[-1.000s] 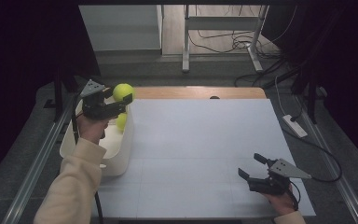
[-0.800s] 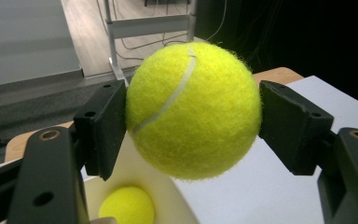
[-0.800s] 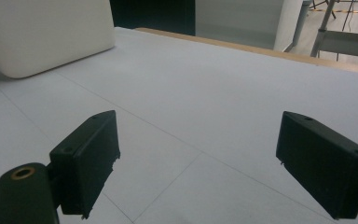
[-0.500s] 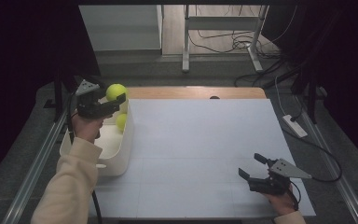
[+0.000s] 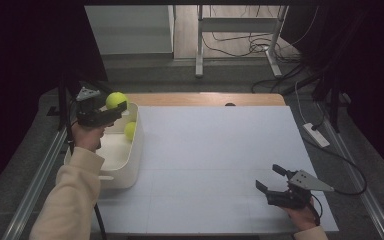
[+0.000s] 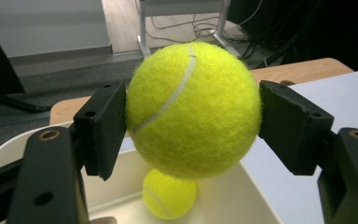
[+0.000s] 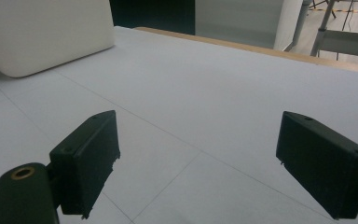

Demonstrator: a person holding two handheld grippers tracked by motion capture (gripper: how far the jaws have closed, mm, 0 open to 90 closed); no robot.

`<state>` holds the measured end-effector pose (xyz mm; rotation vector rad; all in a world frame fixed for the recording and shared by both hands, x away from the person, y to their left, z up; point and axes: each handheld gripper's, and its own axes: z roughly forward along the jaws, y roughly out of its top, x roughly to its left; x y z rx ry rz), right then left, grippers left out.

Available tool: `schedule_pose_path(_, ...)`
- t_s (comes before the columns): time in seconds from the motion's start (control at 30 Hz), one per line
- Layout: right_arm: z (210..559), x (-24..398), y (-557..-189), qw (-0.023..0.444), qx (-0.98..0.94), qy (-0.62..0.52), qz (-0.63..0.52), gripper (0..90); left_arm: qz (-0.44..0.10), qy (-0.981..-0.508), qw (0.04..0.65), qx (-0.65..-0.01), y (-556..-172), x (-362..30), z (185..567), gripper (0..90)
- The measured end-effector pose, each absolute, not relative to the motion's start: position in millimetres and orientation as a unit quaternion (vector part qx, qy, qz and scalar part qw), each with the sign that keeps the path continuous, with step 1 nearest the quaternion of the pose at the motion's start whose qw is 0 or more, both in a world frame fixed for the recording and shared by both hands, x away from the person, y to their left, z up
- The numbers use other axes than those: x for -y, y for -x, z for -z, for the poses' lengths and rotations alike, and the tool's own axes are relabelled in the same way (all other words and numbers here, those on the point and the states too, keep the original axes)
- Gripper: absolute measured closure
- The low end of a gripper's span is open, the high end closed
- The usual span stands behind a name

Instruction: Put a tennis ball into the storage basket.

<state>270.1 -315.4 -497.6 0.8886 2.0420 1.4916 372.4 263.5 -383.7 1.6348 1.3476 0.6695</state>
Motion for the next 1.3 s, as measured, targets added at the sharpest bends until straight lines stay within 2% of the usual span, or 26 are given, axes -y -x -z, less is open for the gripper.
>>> schedule_pose_path(0.7, 497.7, 315.6, -270.0, 0.229, -0.742, -0.323, -0.542, 13.1, -0.252, -0.657, 0.389, -0.595, -387.1, -283.0, 398.4, 28.0)
schedule_pose_path(0.77, 497.7, 315.5, -270.0, 0.229, -0.742, -0.323, -0.542, 13.1, -0.252, -0.663, 0.373, -0.598, -388.9, -283.4, 400.8, 28.1)
schedule_pose_path(1.0, 497.7, 315.5, -270.1, 0.229, -0.742, -0.323, -0.542, 13.1, -0.202, -0.682, 0.309, -0.632, -401.3, -290.1, 419.6, 27.2)
schedule_pose_path(1.13, 497.7, 315.3, -270.0, 0.228, -0.742, -0.323, -0.542, 13.1, -0.197, -0.681, 0.306, -0.636, -401.8, -289.0, 419.8, 16.5)
schedule_pose_path(1.3, 497.5, 314.9, -269.8, 0.229, -0.742, -0.322, -0.541, 13.1, -0.205, -0.687, 0.317, -0.621, -397.7, -284.1, 414.2, 13.2)
